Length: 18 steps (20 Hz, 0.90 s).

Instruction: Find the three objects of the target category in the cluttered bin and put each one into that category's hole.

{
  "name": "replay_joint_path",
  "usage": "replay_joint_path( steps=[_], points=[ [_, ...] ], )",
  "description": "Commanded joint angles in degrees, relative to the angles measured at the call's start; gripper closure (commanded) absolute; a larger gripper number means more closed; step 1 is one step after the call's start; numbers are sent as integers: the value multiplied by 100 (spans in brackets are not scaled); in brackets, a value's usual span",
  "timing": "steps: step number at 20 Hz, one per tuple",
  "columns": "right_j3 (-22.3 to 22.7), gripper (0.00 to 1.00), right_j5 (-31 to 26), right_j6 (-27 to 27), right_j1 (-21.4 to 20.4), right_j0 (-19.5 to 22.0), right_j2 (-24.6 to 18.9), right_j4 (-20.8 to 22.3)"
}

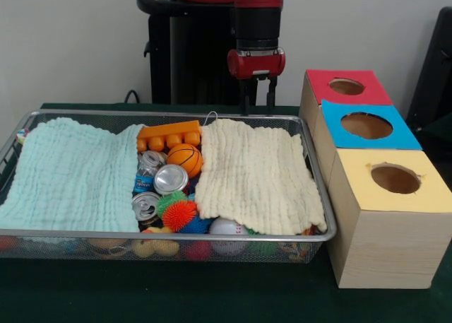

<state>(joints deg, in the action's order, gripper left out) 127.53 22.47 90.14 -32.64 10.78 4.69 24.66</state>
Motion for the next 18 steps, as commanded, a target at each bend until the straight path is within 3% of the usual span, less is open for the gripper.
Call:
replay_joint_path(
  steps=[1, 18],
  points=[
    [-1017, 0, -289, 871, -100, 157, -408, -287],
    [-1204, 0, -413, 817, 17, 163, -441, -261]
  ],
)
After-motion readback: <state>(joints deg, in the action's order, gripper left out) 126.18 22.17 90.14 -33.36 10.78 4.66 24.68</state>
